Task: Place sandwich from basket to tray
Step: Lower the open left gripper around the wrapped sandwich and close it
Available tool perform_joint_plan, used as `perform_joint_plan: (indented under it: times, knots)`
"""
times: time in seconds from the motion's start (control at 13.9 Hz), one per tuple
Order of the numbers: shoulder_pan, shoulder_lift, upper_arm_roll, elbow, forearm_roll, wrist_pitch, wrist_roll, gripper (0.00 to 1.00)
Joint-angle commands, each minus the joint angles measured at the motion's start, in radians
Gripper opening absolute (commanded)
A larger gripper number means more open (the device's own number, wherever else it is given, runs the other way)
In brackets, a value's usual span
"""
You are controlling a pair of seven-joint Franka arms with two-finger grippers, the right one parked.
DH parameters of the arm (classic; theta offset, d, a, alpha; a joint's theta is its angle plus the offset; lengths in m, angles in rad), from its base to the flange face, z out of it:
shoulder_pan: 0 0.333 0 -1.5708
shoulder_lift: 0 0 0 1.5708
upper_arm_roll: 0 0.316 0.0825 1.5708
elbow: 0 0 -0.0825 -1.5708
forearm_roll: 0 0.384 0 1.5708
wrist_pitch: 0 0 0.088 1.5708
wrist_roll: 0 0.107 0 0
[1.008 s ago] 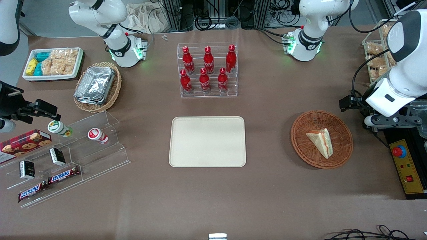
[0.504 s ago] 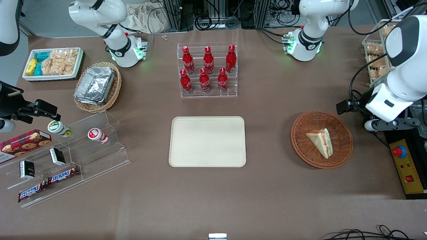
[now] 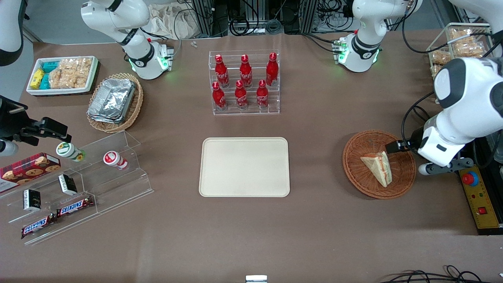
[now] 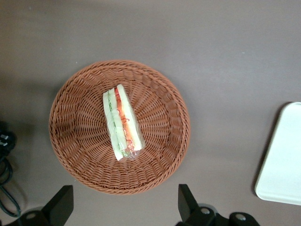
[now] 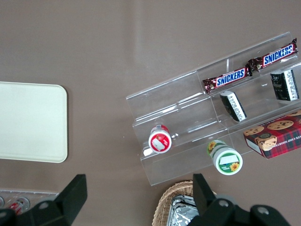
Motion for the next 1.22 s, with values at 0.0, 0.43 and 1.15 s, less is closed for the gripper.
perform_joint_plan:
  times: [0.0,0.43,1.15]
  knots:
    - [0.003,-0.002,0.014,-0.085,0.005,0.107,-0.039,1.0]
    - [0.0,0.091,0.014,-0.175,0.113,0.31,-0.216,1.0]
    - [0.0,0.179,0.014,-0.176,0.122,0.367,-0.329,1.0]
